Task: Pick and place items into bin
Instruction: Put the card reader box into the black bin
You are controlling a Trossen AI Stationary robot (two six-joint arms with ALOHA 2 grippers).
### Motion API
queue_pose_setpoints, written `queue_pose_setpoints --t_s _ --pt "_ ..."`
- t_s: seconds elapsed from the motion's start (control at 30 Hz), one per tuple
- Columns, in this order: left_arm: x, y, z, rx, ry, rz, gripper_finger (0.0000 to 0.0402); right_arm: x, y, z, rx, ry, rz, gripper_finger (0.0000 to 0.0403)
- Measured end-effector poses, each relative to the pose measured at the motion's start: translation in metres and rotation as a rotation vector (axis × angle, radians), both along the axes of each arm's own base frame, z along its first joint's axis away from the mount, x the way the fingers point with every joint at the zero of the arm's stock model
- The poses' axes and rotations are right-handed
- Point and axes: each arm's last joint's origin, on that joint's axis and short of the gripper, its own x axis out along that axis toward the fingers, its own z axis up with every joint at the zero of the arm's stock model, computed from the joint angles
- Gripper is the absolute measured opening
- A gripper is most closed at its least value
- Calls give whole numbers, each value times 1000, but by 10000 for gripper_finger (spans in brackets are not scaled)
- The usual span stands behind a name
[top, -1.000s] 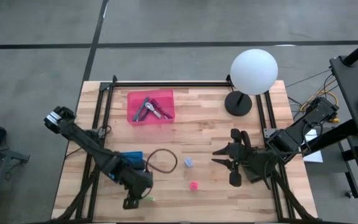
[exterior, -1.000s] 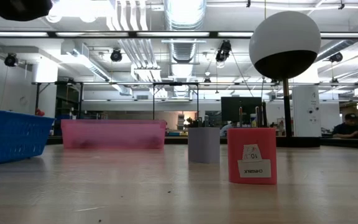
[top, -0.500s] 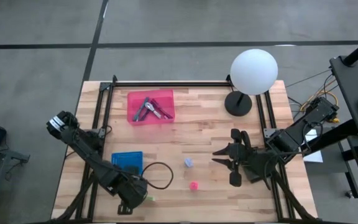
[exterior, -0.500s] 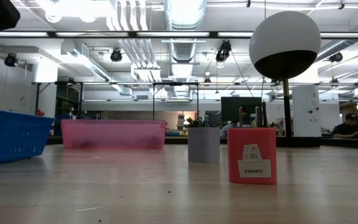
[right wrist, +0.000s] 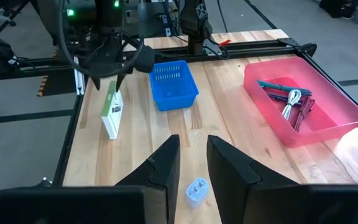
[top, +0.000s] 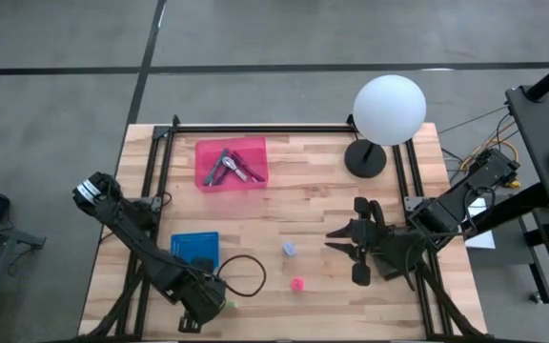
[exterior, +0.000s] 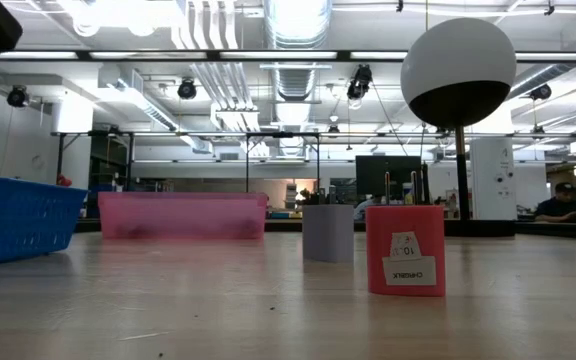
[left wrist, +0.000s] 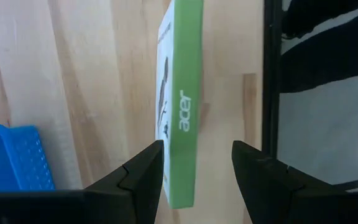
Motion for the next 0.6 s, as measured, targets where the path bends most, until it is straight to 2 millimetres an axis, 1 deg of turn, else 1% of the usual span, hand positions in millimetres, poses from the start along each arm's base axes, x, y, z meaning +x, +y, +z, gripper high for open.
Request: queue_pose_setpoints --t_s 0.23,0.4,0.5,0.6 --pt "5 -5 -21 54 57 3 173 -1 -1 -1 -9 12 -1 73" --pt "9 -9 -35 86 91 4 172 -1 -1 -2 -14 18 0 68" --pt "10 -10 -39 97 100 -1 154 -1 -1 -2 -14 18 0 64" --pt "10 -9 -39 97 99 -3 115 -1 -1 -2 -14 18 0 64"
